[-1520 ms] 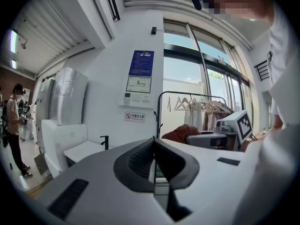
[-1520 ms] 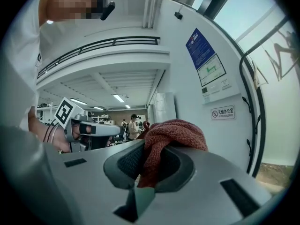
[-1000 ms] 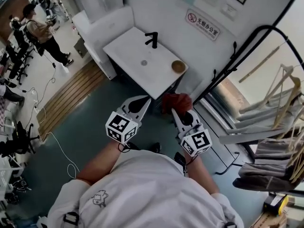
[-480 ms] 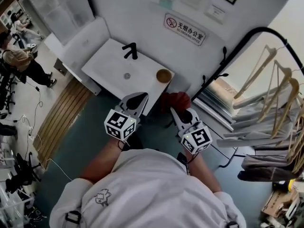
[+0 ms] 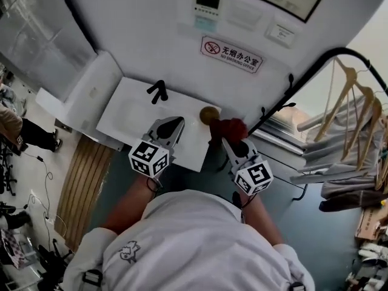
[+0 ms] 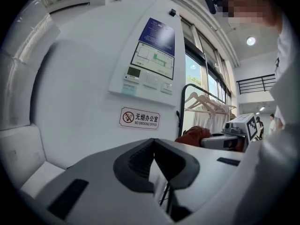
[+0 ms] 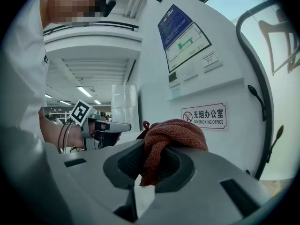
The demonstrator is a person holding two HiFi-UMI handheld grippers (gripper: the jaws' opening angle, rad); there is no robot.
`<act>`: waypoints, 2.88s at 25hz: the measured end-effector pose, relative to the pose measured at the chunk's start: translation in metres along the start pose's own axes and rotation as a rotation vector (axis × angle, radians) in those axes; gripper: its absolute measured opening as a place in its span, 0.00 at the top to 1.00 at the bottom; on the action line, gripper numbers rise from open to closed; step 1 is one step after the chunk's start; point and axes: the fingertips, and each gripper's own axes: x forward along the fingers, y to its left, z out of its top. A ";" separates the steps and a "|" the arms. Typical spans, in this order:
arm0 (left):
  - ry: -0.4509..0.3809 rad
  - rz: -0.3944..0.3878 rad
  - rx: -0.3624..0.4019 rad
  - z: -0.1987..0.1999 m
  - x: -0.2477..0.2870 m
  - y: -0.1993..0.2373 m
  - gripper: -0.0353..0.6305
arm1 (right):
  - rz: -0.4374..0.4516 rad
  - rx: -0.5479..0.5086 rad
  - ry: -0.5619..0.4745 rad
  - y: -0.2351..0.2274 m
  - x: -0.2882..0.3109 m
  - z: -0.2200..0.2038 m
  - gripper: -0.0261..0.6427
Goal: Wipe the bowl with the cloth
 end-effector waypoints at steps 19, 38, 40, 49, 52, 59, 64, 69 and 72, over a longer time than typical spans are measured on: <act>0.164 -0.179 0.052 -0.044 0.111 0.035 0.93 | -0.150 0.050 0.105 -0.101 0.062 -0.046 0.89; 0.523 -0.114 -0.162 -0.208 0.219 0.086 0.73 | -0.021 0.112 0.321 -0.188 0.123 -0.170 0.89; 0.565 -0.103 -0.176 -0.223 0.222 0.089 0.72 | 0.002 0.110 0.337 -0.188 0.128 -0.179 0.88; 0.715 -0.019 -0.190 -0.291 0.235 0.106 0.70 | 0.036 0.104 0.384 -0.194 0.140 -0.212 0.89; 0.757 0.013 -0.227 -0.312 0.237 0.111 0.70 | 0.041 0.105 0.401 -0.193 0.143 -0.224 0.89; 0.822 0.044 -0.327 -0.352 0.239 0.117 0.71 | 0.060 0.109 0.421 -0.192 0.146 -0.234 0.89; 0.806 0.058 -0.385 -0.359 0.239 0.118 0.79 | 0.074 0.115 0.425 -0.185 0.146 -0.236 0.89; 0.794 0.067 -0.383 -0.358 0.242 0.117 0.89 | 0.082 0.107 0.431 -0.181 0.147 -0.235 0.88; 0.784 0.070 -0.381 -0.354 0.240 0.117 0.91 | 0.092 0.105 0.433 -0.174 0.148 -0.234 0.89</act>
